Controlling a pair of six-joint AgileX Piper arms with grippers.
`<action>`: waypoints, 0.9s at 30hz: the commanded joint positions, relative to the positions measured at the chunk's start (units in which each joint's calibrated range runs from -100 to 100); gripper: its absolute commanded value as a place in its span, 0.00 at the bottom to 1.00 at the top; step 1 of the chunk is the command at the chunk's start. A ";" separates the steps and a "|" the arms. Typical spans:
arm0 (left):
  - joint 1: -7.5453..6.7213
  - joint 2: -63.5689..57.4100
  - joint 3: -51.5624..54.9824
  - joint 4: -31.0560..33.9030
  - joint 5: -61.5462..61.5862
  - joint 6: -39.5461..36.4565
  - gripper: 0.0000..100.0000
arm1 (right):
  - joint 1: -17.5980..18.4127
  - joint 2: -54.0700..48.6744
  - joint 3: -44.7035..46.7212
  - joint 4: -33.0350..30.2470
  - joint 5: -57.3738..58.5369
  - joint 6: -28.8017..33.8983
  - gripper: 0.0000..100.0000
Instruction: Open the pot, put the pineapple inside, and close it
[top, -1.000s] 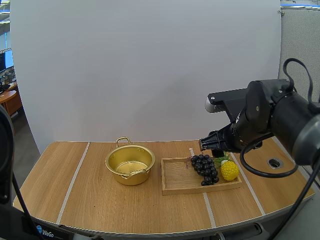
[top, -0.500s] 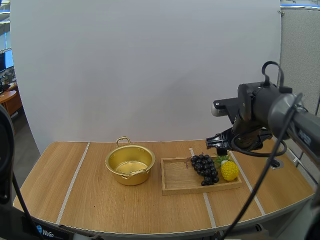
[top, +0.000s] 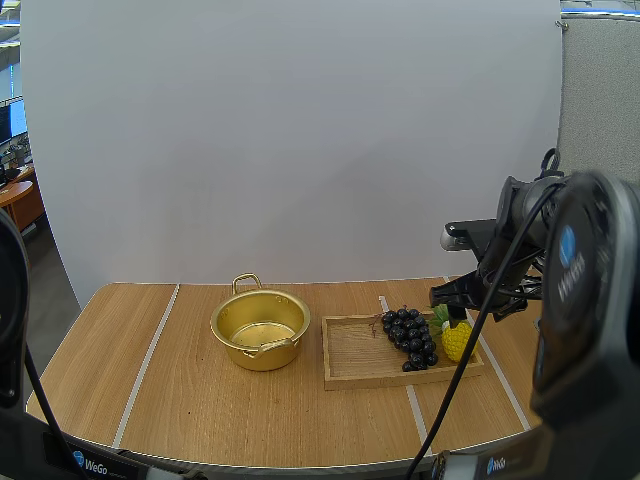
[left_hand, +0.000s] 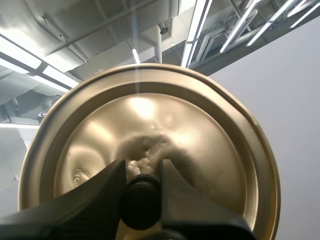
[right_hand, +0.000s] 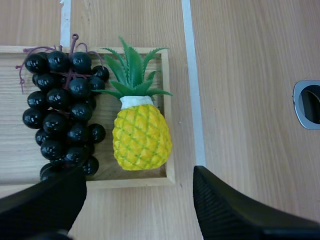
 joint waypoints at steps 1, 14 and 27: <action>-0.08 -0.30 -0.24 0.51 -2.01 -0.34 0.00 | -0.50 2.15 -1.72 1.16 -1.14 -3.74 1.00; -0.08 -0.30 -0.24 0.51 -2.01 -0.34 0.00 | -0.50 9.82 -4.15 3.67 -2.31 -12.41 1.00; -0.08 -0.30 -0.24 0.51 -2.01 -0.34 0.00 | -0.50 14.76 -5.99 4.97 -4.88 -13.93 1.00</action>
